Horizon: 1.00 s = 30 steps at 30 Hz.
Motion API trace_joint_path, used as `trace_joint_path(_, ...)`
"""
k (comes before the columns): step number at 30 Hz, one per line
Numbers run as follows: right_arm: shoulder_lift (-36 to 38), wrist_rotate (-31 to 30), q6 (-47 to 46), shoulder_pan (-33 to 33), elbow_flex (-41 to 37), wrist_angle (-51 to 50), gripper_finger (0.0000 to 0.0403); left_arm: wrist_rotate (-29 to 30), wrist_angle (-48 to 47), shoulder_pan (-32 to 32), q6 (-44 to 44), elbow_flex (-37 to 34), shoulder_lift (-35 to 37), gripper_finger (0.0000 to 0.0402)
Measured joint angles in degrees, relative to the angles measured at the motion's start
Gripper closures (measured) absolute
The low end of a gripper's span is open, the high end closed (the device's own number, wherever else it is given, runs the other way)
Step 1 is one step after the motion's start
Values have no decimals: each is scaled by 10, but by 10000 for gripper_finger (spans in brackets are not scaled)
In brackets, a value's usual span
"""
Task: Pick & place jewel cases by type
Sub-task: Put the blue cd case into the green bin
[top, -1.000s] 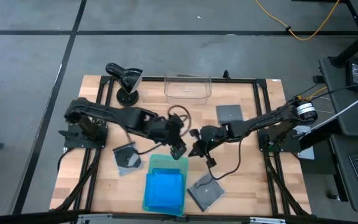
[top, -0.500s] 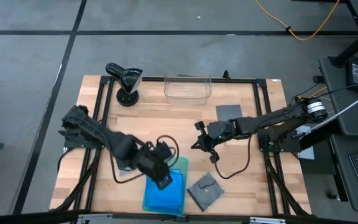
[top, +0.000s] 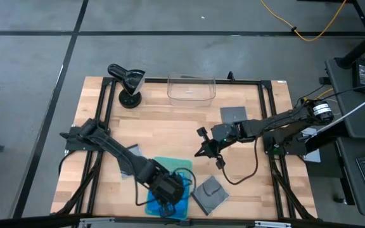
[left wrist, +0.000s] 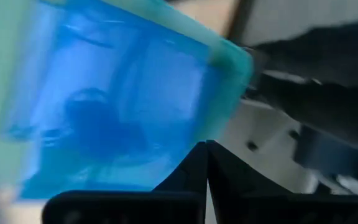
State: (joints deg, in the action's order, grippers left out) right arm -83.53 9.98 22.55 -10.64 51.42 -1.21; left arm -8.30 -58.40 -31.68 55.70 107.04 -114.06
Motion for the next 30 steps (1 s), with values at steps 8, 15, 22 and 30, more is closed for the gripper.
trace_joint_path(8, 0, 2, 24, 3, 0, -9, 386, -82, 103, 18, -29, 0, -68, 401)
trace_joint_path(15, 0, 5, 32, 7, 0, -39, 398, -115, 145, 26, -50, 0, -97, 401)
trace_joint_path(22, 0, 7, 33, 7, 0, -64, 385, -147, 150, 24, -61, 1, -132, 400)
trace_joint_path(30, 0, 7, 33, 7, 0, -73, 396, -168, 152, 26, -84, 1, -157, 401)
